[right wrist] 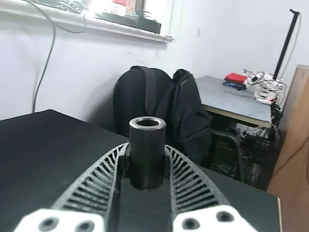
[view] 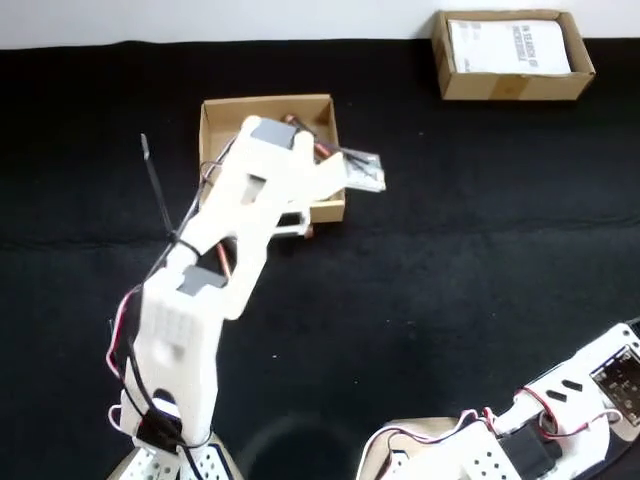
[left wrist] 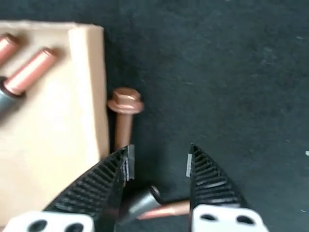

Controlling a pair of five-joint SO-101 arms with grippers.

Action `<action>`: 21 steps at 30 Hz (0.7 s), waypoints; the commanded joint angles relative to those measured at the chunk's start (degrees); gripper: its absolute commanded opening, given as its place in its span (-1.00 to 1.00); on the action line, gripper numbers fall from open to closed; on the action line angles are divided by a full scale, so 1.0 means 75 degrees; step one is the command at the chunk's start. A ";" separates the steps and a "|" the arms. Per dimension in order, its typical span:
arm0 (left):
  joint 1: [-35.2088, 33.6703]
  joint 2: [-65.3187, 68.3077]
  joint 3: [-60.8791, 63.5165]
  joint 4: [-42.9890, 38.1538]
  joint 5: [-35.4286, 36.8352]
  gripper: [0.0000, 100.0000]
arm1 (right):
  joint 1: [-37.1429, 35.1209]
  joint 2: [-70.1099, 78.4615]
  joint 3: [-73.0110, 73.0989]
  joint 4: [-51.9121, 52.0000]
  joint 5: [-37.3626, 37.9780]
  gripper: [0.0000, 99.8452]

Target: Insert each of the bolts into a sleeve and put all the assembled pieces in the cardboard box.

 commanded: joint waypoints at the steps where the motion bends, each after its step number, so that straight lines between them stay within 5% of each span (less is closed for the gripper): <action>1: -0.0111 0.0779 -0.1834 0.0328 -0.0070 -0.62 | -0.0193 -0.0111 0.1026 -0.0170 0.0105 -0.99; 16: -0.0170 0.3651 -0.4788 0.0481 -0.0059 -0.62 | -0.0158 -0.0123 0.1026 -0.0170 0.0117 -0.99; 21: 0.0041 0.3710 -0.4894 0.0903 -0.0070 -0.84 | -0.0193 -0.0123 0.1014 -0.0182 0.0117 -0.99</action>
